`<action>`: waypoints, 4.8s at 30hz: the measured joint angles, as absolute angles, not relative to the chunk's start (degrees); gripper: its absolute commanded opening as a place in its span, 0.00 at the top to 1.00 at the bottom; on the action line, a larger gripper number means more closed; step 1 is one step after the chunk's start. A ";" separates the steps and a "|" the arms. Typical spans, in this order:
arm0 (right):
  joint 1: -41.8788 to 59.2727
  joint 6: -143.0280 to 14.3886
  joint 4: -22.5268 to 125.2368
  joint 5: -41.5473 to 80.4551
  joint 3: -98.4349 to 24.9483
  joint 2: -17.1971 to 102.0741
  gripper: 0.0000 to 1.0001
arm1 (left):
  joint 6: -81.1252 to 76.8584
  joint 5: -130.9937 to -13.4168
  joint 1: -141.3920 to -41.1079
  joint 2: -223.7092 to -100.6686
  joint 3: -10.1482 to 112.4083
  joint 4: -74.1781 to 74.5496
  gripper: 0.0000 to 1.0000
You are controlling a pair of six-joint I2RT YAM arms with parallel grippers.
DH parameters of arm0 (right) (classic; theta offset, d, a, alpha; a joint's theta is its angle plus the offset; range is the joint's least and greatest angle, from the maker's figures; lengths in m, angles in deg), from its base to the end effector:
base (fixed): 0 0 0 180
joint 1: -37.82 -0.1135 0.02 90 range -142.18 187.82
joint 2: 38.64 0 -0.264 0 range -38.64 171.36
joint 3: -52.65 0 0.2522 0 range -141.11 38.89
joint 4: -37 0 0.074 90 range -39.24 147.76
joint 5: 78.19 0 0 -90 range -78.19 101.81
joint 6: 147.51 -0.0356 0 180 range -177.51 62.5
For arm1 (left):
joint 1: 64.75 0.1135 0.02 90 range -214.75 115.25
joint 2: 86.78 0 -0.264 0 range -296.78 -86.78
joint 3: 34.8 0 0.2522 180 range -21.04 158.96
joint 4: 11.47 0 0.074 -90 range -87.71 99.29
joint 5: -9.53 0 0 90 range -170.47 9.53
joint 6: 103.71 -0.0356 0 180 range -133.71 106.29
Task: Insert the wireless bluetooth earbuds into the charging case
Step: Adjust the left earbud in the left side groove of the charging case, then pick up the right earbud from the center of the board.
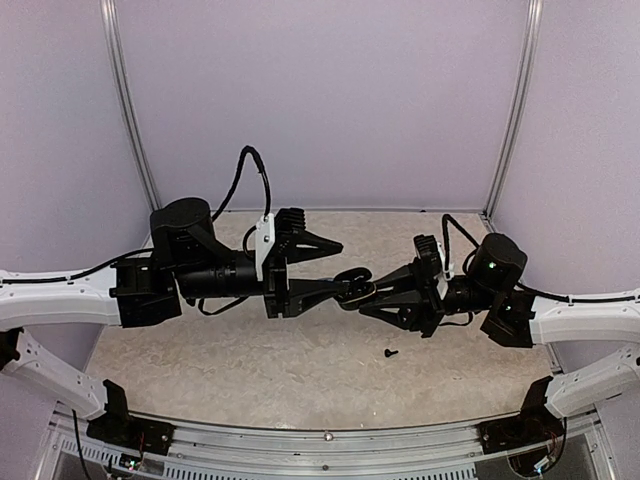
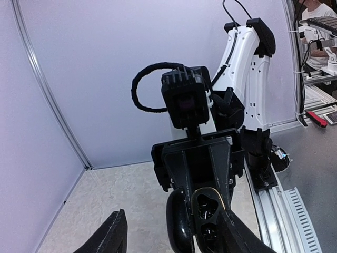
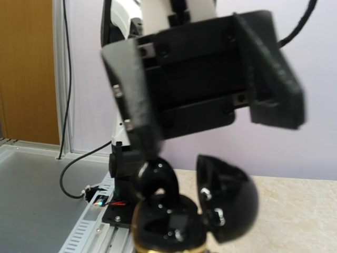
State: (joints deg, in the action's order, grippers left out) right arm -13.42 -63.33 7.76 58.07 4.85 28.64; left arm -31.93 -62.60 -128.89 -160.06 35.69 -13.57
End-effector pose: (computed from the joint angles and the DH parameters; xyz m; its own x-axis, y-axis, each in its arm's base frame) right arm 0.1383 0.2134 0.2896 0.0057 0.1191 -0.9929 -0.9906 -0.1351 -0.0219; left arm 0.1227 -0.2782 0.3528 0.3046 0.0538 -0.9509 0.9423 0.1287 0.3091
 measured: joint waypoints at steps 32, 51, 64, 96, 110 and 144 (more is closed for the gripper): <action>-13.55 -65.80 6.93 58.73 4.85 28.51 1.00 | -42.75 -64.81 -130.66 -153.02 38.20 -3.45 0.52; -13.55 -60.44 26.62 52.87 -2.34 28.56 1.00 | -51.03 -74.73 -134.29 -155.69 41.68 14.34 0.71; -13.59 -59.55 28.21 53.05 -2.54 28.75 1.00 | -51.71 -77.09 -134.29 -156.30 41.68 14.30 0.77; -16.13 -56.38 28.74 47.80 -2.84 28.91 1.00 | -44.80 -80.81 -134.27 -160.04 41.96 6.72 0.90; -2.40 -64.64 27.73 38.38 2.73 22.55 1.00 | -36.91 -73.53 -128.12 -159.86 37.53 0.44 0.26; 7.41 -70.39 34.42 36.68 7.93 11.68 1.00 | -21.75 -55.39 -124.34 -210.72 37.64 -39.91 0.50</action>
